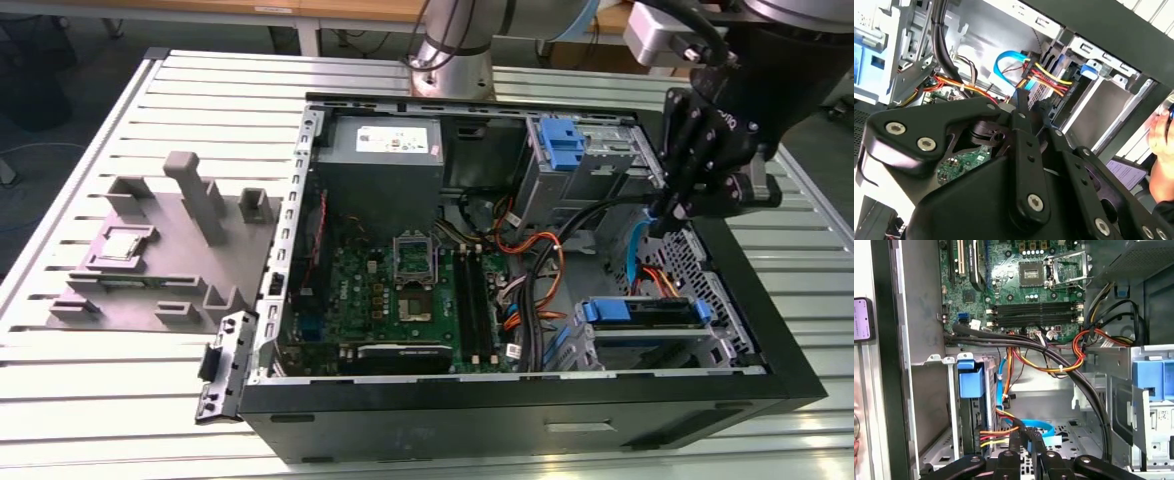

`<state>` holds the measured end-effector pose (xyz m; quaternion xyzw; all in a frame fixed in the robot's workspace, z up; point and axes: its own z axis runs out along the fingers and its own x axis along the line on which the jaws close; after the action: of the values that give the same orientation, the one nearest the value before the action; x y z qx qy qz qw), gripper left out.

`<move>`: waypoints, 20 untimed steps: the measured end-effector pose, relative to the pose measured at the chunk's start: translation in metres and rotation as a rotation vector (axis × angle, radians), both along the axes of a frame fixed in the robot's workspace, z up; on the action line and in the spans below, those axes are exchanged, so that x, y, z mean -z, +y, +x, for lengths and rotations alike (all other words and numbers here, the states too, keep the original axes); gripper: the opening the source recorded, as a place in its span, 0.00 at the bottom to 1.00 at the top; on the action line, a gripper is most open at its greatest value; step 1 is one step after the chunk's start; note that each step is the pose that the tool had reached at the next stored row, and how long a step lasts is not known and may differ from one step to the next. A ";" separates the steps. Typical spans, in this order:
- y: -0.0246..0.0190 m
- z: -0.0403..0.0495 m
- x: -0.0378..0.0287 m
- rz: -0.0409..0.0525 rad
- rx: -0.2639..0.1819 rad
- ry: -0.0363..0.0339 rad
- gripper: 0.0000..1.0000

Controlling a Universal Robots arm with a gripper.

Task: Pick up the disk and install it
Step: 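Insert the second disk wire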

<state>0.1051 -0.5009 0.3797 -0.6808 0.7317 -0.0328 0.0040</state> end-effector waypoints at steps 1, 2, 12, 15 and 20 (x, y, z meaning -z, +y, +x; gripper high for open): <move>0.0004 -0.0007 -0.0001 -0.0001 0.000 0.0000 0.24; 0.0010 -0.0006 0.0000 -0.0001 0.000 0.0000 0.24; 0.0039 -0.0006 0.0137 -0.0136 0.000 0.0002 0.31; 0.0039 -0.0004 0.0190 -0.0184 0.000 0.0002 0.30; 0.0039 -0.0001 0.0250 -0.0281 0.000 0.0002 0.16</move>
<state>0.1051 -0.4970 0.3547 -0.6808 0.7311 -0.0430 -0.0056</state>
